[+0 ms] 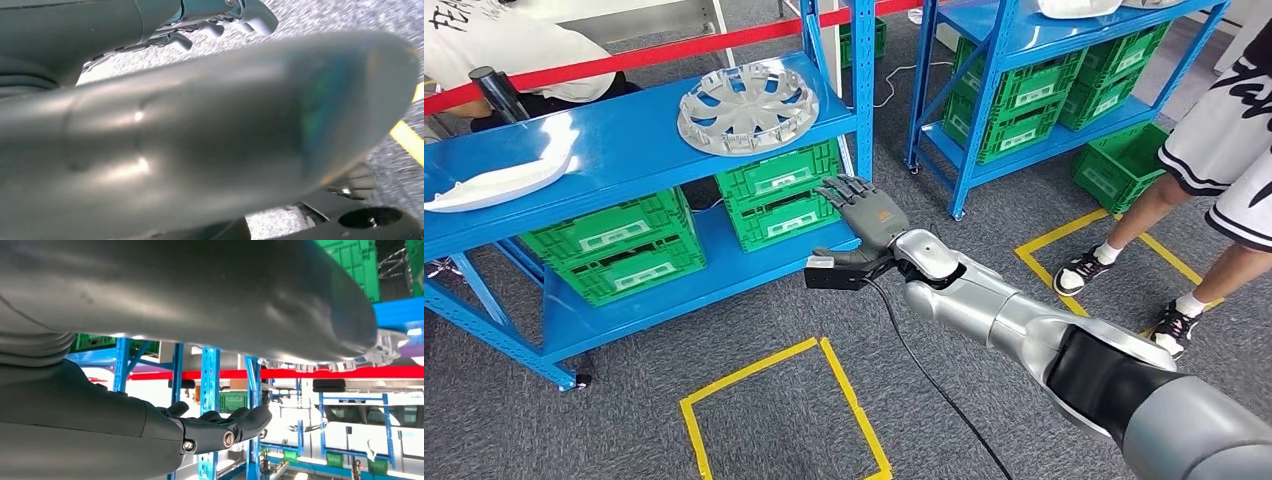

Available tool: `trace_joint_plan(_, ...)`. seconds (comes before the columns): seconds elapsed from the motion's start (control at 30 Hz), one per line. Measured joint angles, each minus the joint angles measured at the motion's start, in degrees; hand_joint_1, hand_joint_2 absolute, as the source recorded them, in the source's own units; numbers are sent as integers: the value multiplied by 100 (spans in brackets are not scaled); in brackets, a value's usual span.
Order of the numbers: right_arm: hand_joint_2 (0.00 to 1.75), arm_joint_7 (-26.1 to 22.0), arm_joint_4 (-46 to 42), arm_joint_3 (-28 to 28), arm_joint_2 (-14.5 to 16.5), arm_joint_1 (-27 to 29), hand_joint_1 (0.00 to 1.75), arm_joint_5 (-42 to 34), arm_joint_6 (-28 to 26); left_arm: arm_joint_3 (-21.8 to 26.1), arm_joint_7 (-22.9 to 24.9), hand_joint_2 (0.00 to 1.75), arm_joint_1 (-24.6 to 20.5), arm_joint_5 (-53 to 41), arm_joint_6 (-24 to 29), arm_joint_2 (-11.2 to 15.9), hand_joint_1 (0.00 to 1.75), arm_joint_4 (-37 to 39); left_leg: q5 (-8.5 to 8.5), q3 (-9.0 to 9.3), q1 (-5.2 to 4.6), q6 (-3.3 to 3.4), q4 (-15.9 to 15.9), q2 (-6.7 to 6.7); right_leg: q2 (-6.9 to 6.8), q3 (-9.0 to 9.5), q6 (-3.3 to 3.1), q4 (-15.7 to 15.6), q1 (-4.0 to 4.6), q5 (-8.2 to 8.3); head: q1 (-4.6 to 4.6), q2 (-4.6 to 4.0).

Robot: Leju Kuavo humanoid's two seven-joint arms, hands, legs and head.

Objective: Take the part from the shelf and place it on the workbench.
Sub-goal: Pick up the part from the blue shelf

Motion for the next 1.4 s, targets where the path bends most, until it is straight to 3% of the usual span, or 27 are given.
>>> trace_joint_plan(0.07,0,-32,-15,-43,-1,12,0,13,13,0,12,0,2,-26,0,17,0,1,648,121,-78,137,-689,-20,16,124,22,-8,20,-125,-2,0)
trace_joint_plan(0.13,0,-72,-36,-78,-21,43,0,15,26,0,26,0,4,-63,1,28,0,1,954,224,-132,210,-1023,-52,33,217,83,-23,24,-209,-5,0)
trace_joint_plan(0.2,0,-91,-107,-149,-97,120,0,10,12,-1,41,0,-5,-129,3,9,0,-2,898,369,-119,240,-1092,-67,34,264,148,42,24,-183,-7,0)
trace_joint_plan(0.27,0,-97,-261,-297,-236,267,0,10,-42,-2,60,0,-18,-204,12,-7,0,-8,844,540,-86,293,-1151,-83,23,92,197,442,22,-88,2,0)
trace_joint_plan(0.33,0,-62,-441,-457,-356,478,0,68,-91,-2,61,0,-13,-245,24,-15,0,-9,728,696,-67,319,-1169,-102,14,-369,260,1100,6,-197,21,0)
trace_joint_plan(0.37,0,-31,-525,-523,-384,598,0,121,-102,-2,51,0,-1,-252,27,-21,0,-8,653,772,-63,321,-1169,-105,13,-624,296,1353,-4,-363,31,0)
trace_joint_plan(0.43,0,45,-690,-640,-412,844,0,244,-102,-2,32,0,27,-258,31,-28,0,-5,486,956,-56,306,-1168,-108,10,-991,347,1485,-25,-667,34,0)
trace_joint_plan(0.47,0,85,-760,-690,-418,940,0,295,-97,-2,25,0,34,-261,31,-29,0,-4,396,1064,-51,291,-1167,-108,7,-1061,354,1319,-35,-661,36,0)
trace_joint_plan(0.5,0,117,-819,-737,-423,1009,0,335,-86,-2,20,0,35,-264,30,-29,0,-4,304,1176,-46,274,-1165,-107,3,-1068,353,1033,-46,-485,35,0)
trace_joint_plan(0.6,0,91,-919,-823,-449,1101,0,375,22,-2,14,0,33,-265,17,-20,0,2,25,1401,-53,194,-1148,-102,-39,-978,299,184,-44,557,18,0)
trace_joint_plan(0.63,0,39,-943,-839,-462,1098,0,371,76,-1,10,0,30,-260,13,-15,0,1,-40,1457,-59,158,-1153,-98,-45,-952,254,86,-37,722,13,0)
trace_joint_plan(0.67,0,-25,-964,-858,-473,1059,0,364,127,-1,3,0,22,-251,11,-11,0,-5,-68,1509,-63,119,-1147,-92,-41,-920,200,81,-29,704,6,0)
trace_joint_plan(0.73,0,-161,-986,-889,-469,914,0,355,197,0,-17,0,10,-222,11,4,0,-22,-7,1467,-58,37,-967,-73,-16,-818,108,55,-47,624,5,0)
trace_joint_plan(0.8,0,-250,-940,-885,-422,737,0,373,229,0,-50,0,1,-177,11,14,0,-31,84,1096,-37,-49,-376,-54,-6,-665,45,23,-58,522,-1,0)
trace_joint_plan(0.83,0,-268,-891,-874,-368,662,0,403,234,1,-75,0,6,-141,12,15,0,-31,29,827,-24,-84,-11,-46,-7,-579,25,12,-58,454,-2,0)
trace_joint_plan(0.9,0,-253,-746,-830,-156,523,0,498,236,20,-125,0,35,-36,14,19,0,-31,-351,312,-2,-120,491,-33,-1,-395,8,3,-60,298,-3,0)
trace_joint_plan(0.97,0,-217,-590,-757,120,407,0,588,235,64,-160,0,69,46,17,22,0,-30,-634,34,10,-122,458,-22,16,-174,5,3,-63,121,-4,0)
trace_joint_plan(1.0,0,-204,-524,-717,247,355,0,622,237,84,-168,0,81,69,22,24,0,-29,-556,-9,12,-113,242,-17,21,-51,12,2,-65,27,-5,0)
trace_joint_plan(1.03,0,-195,-466,-680,354,305,0,642,242,99,-171,0,95,81,26,26,0,-27,-251,-14,11,-94,-72,-7,17,55,27,-3,-65,-69,-5,0)
trace_joint_plan(1.1,0,-209,-332,-616,513,183,0,648,263,134,-162,0,125,93,34,28,0,-14,586,9,1,-40,-688,25,8,253,83,2,-47,-265,-25,0)
trace_joint_plan(1.13,0,-238,-271,-595,560,124,0,637,270,151,-150,0,140,91,36,27,0,-7,900,35,-4,-9,-859,37,4,333,119,-11,-35,-352,-35,0)
trace_joint_plan(1.17,0,-285,-219,-581,588,64,0,620,263,165,-137,0,147,81,38,23,0,-2,1026,68,-6,24,-926,43,6,410,158,0,-20,-390,-42,0)
trace_joint_plan(1.2,0,-332,-180,-574,602,10,0,600,246,169,-124,0,141,67,41,18,0,-3,1021,129,-3,59,-916,36,9,422,197,54,-13,-370,-42,0)
trace_joint_plan(1.23,0,-372,-146,-571,605,-35,0,583,221,171,-110,0,133,51,44,14,0,-6,1000,184,7,97,-933,23,5,355,230,234,-15,-281,-33,0)
trace_joint_plan(1.3,0,-423,-70,-563,602,-89,0,552,172,172,-85,0,101,18,50,10,0,-13,908,327,25,172,-984,-1,2,-60,274,901,-21,-85,-2,0)
trace_joint_plan(1.33,0,-441,-33,-555,600,-86,0,540,155,173,-73,0,88,2,53,9,0,-16,845,409,29,199,-1010,-12,0,-345,288,1269,-25,-109,17,0)
trace_joint_plan(1.4,0,-459,27,-540,595,-49,0,518,127,173,-50,0,72,-24,55,0,0,-16,702,578,25,224,-1030,-35,1,-829,306,1698,-22,-479,34,0)
